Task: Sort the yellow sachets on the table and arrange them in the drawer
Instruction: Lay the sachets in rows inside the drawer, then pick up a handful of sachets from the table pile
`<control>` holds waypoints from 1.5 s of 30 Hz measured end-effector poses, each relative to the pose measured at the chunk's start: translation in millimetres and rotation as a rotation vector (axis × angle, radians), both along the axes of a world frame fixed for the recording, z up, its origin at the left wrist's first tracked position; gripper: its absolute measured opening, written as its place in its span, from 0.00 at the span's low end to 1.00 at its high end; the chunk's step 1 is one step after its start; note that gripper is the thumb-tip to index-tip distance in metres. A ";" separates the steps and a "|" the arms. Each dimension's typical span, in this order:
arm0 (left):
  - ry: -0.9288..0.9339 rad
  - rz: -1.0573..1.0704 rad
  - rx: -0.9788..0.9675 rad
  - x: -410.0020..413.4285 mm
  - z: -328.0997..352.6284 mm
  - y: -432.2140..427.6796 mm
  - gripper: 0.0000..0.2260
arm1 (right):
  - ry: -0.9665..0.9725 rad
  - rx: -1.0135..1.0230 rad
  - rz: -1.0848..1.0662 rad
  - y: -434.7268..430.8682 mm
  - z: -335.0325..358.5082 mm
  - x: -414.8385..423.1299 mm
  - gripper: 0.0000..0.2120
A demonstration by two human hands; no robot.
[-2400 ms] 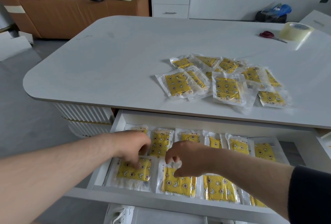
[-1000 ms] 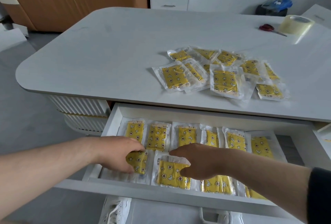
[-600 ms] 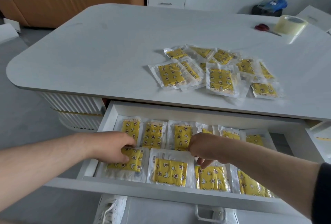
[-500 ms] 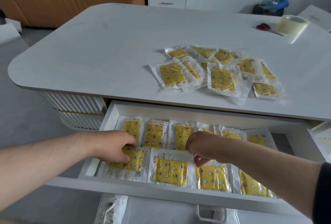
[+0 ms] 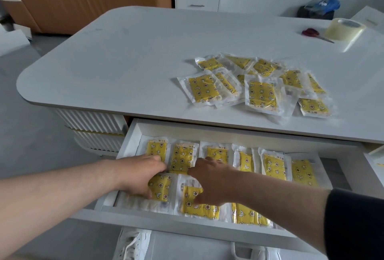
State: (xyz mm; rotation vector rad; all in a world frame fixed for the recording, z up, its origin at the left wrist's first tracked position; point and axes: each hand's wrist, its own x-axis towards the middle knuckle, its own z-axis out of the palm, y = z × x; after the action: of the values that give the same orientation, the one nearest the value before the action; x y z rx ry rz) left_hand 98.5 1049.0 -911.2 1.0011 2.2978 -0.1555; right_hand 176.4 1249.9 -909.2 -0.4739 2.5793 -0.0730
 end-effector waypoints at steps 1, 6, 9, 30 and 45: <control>-0.003 0.013 0.009 -0.2 -1.1 -0.8 0.29 | -0.013 -0.014 -0.002 0.6 -0.1 -0.6 0.33; -0.022 0.032 0.039 -1.0 -1.4 -3.2 0.29 | -0.071 -0.093 -0.039 8.8 -0.5 0.6 0.35; -0.023 0.021 0.010 -0.6 4.1 -0.9 0.27 | -0.059 -0.114 -0.049 10.0 3.0 3.3 0.35; 0.300 1.023 0.798 -57.6 115.1 96.5 0.19 | 0.516 -0.323 -1.073 117.0 137.4 -31.8 0.07; 0.181 1.016 0.442 -76.8 106.1 126.4 0.37 | 0.380 -0.059 -1.052 119.2 117.4 -46.3 0.36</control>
State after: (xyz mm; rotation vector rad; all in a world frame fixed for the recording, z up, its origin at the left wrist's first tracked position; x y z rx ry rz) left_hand 21.8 1175.4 -805.1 -0.1103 2.7731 0.7217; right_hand 130.1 1369.2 -791.8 0.9702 2.8958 -0.4494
